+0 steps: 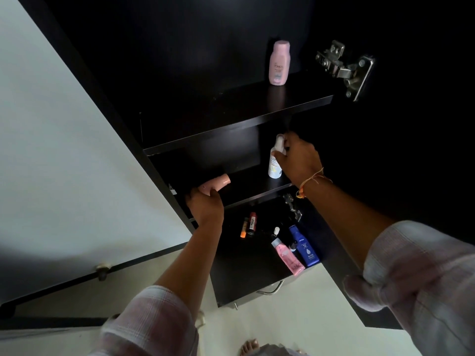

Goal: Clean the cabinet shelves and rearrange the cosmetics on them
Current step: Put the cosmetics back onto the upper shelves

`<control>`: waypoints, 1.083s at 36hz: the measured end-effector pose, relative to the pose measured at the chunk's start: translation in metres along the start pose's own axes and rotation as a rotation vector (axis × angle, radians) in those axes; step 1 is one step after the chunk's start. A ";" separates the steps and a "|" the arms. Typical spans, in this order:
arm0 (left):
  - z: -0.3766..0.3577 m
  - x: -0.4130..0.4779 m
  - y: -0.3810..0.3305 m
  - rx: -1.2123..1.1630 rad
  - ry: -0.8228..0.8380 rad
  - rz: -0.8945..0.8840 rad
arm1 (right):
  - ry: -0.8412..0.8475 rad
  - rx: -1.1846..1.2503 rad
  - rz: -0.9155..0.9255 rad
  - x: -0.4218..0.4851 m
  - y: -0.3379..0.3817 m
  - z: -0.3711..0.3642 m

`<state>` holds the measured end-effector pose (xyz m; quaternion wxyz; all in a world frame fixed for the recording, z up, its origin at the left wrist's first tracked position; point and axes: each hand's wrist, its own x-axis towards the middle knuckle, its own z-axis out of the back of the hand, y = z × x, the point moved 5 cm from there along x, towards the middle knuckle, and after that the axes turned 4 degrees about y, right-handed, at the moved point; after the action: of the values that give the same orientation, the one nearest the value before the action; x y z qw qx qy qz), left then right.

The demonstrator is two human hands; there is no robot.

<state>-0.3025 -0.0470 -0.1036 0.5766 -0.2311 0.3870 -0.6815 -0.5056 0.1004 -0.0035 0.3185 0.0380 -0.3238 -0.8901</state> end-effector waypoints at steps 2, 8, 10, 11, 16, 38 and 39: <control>0.000 -0.001 0.000 0.004 0.003 -0.006 | -0.001 0.015 0.000 -0.001 -0.001 0.000; 0.001 -0.007 0.001 -0.020 0.013 -0.041 | -0.007 0.043 0.002 -0.005 -0.005 0.003; 0.002 -0.011 0.001 -0.023 0.009 -0.058 | -0.022 0.047 0.012 -0.009 -0.005 0.006; 0.003 -0.013 0.002 -0.016 0.006 -0.071 | -0.028 0.045 0.017 -0.011 -0.006 0.007; 0.008 -0.031 0.002 -0.019 -0.019 -0.094 | -0.054 0.054 0.041 -0.028 -0.009 0.010; -0.026 -0.157 0.067 -0.016 0.325 -0.243 | 0.258 0.072 -0.057 -0.165 -0.071 -0.069; -0.030 -0.160 0.072 -0.018 0.360 -0.219 | 0.311 0.062 -0.099 -0.172 -0.080 -0.076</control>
<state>-0.2455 0.1125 -0.1577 0.4185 -0.1516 0.4622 -0.7670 -0.3911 0.2071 -0.1356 0.3192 0.2010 -0.2955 -0.8777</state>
